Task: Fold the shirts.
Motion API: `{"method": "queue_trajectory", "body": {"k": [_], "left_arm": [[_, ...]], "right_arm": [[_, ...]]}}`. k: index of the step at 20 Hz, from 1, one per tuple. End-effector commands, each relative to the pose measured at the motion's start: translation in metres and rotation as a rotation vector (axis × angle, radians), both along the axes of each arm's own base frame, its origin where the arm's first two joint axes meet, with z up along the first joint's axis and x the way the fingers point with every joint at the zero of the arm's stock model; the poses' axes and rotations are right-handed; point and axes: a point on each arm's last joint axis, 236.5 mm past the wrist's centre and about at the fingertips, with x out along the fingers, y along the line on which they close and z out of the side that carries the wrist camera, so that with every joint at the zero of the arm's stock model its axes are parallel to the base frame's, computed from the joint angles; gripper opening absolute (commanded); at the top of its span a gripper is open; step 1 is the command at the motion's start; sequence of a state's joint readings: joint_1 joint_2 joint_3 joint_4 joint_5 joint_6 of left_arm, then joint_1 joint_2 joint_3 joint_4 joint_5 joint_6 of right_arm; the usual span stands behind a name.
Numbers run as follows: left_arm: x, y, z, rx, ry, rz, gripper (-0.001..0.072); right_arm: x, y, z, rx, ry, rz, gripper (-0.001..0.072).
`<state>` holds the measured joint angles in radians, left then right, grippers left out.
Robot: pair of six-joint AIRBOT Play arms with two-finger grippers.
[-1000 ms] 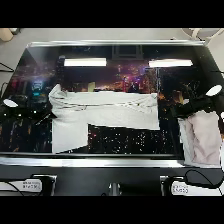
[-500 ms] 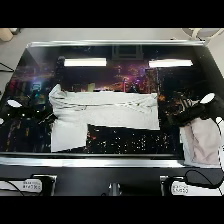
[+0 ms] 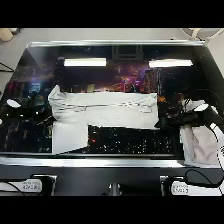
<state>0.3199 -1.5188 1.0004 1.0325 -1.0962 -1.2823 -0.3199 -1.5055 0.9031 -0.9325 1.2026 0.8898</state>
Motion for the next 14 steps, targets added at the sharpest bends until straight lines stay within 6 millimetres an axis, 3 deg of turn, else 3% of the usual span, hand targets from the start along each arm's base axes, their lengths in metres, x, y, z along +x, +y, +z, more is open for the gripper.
{"method": "queue_trajectory", "body": {"k": [1, 2, 3, 4, 6, 8, 9, 10, 11, 12, 13, 14], "left_arm": [[0.002, -0.002, 0.009, -0.008, -0.018, 0.003, 0.0023], [0.002, -0.002, 0.01, -0.008, -0.019, 0.002, 0.0023], [0.001, -0.003, 0.012, -0.009, -0.021, 0.0, 0.0023], [0.0, -0.003, 0.015, -0.01, -0.024, -0.004, 0.0023], [0.004, -0.002, 0.033, -0.002, -0.063, -0.01, 0.0022], [0.029, 0.003, 0.092, 0.039, -0.221, -0.012, 0.002], [0.044, 0.005, 0.142, 0.064, -0.352, -0.008, 0.002], [0.056, 0.004, 0.199, 0.087, -0.492, -0.001, 0.002], [0.061, 0.003, 0.271, 0.111, -0.657, 0.023, 0.002], [0.057, -0.002, 0.346, 0.135, -0.833, 0.041, 0.002], [0.04, -0.006, 0.428, 0.182, -1.033, 0.062, 0.0021], [0.013, -0.012, 0.501, 0.225, -1.215, 0.081, 0.0021]], "right_arm": [[0.003, 0.009, -0.006, 0.03, 0.008, -0.022, 0.0409], [0.004, 0.013, -0.008, 0.022, 0.007, -0.005, 0.0343], [0.008, 0.017, -0.011, 0.002, -0.009, 0.003, 0.0149], [0.012, 0.02, -0.011, -0.008, -0.021, -0.002, 0.0023], [0.024, 0.022, 0.004, 0.004, -0.065, 0.024, 0.0019], [0.046, 0.015, 0.05, -0.03, -0.196, 0.1, 0.0018], [0.065, 0.006, 0.088, -0.083, -0.304, 0.126, 0.0017], [0.086, -0.005, 0.139, -0.159, -0.444, 0.14, 0.0017], [0.104, -0.014, 0.2, -0.238, -0.605, 0.139, 0.0017], [0.113, -0.024, 0.271, -0.331, -0.779, 0.131, 0.0017], [0.111, -0.033, 0.356, -0.448, -0.98, 0.103, 0.0017], [0.095, -0.039, 0.435, -0.553, -1.16, 0.061, 0.0017]]}}
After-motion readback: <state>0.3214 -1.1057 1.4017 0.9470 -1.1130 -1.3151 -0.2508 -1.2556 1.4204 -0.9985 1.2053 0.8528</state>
